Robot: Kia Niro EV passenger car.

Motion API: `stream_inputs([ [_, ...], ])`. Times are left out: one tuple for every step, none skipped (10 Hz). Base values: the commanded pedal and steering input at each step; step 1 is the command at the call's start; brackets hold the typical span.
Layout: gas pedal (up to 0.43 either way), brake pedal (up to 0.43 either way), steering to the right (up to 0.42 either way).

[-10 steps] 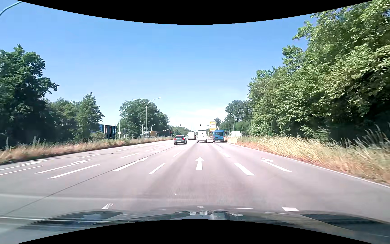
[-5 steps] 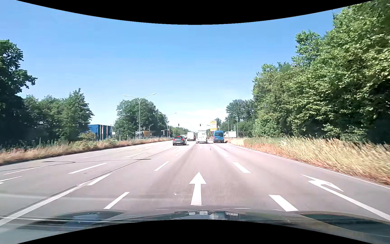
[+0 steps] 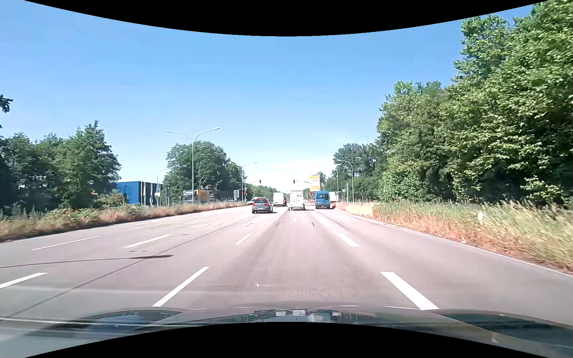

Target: Follow the waypoints while adhering to traffic rules and regulations

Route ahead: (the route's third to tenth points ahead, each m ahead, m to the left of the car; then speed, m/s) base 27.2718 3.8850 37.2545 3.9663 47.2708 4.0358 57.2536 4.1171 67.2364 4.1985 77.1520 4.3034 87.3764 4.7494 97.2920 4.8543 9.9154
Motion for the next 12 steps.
stream_inputs([
  [0.000, 0.000, 0.000],
  [0.000, 0.000, 0.000],
  [0.000, 0.000, 0.000],
  [0.000, 0.006, 0.000],
  [0.000, 0.024, 0.000],
  [0.000, 0.049, 0.000],
  [0.000, 0.067, 0.000],
  [0.000, 0.091, 0.000],
  [0.000, 0.098, 0.000],
  [0.000, 0.110, 0.000],
  [0.000, 0.116, 0.000],
  [0.000, 0.122, 0.000],
])
